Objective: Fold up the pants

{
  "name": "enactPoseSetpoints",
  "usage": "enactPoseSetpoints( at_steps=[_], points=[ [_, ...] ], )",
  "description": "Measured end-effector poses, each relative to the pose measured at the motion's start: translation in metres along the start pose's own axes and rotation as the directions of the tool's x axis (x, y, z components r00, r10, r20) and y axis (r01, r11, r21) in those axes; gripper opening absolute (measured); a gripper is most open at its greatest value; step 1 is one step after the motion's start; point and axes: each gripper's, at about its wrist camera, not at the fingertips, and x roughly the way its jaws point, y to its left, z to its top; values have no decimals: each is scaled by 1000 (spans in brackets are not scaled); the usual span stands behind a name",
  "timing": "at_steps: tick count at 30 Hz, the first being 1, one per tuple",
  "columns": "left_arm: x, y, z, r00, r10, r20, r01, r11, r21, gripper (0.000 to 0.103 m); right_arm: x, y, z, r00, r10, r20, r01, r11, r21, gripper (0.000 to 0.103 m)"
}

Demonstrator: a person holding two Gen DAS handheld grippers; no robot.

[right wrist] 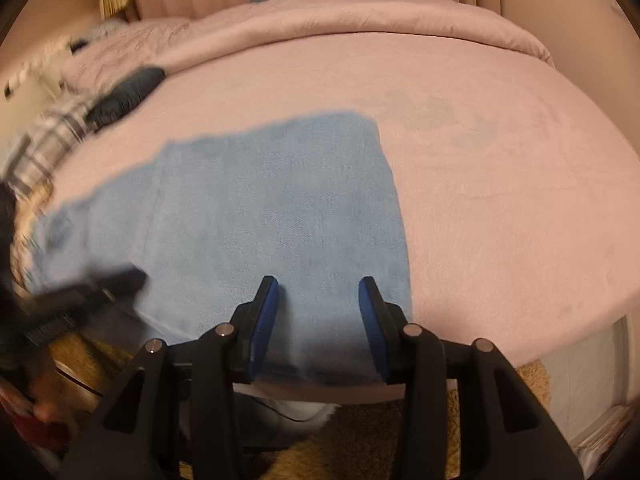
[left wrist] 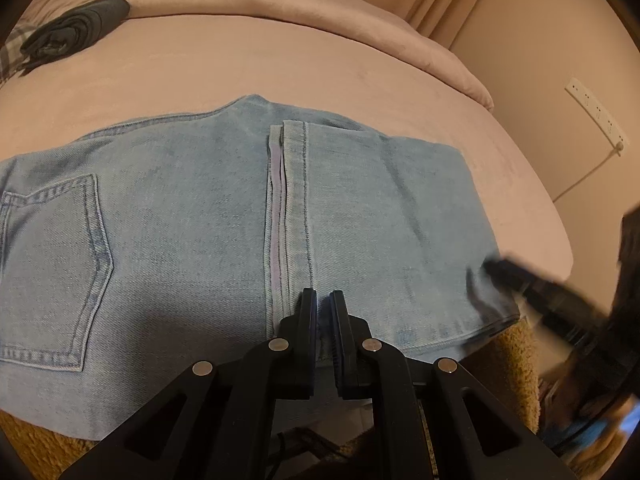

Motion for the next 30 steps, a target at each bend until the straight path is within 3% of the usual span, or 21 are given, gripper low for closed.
enactPoseSetpoints(
  at_steps=[2,5,8,11,13,22,25,30],
  points=[
    [-1,1,-2,1000,4,3,-4,1000,2,11,-9,0,20,998,24,55,-23,1000,-12,40],
    [-1,-1,-3,1000,7,10,-7,1000,1,11,0,3,47,997,-31,73,36,997,-65,41],
    [0,-4,-6,1000,11,16,-11,1000,0,11,31,-1,70,1000,-6,10,6,999,-39,33],
    [-1,-5,-9,1000,18,20,-18,1000,4,11,66,-2,82,997,-57,-55,54,997,-49,32],
    [-1,-7,-9,1000,22,23,-22,1000,8,11,82,-3,83,995,-48,-86,44,998,-38,32],
    [-2,-7,-7,1000,18,21,-17,1000,-6,11,76,-2,73,997,-69,-35,66,996,-59,32],
    [-2,-7,-7,1000,15,19,-14,1000,-13,11,60,5,68,995,-91,-51,87,994,-63,34],
    [-1,-4,-7,1000,-3,15,3,999,-34,11,27,2,40,999,-23,-48,20,998,-52,34]
  ],
)
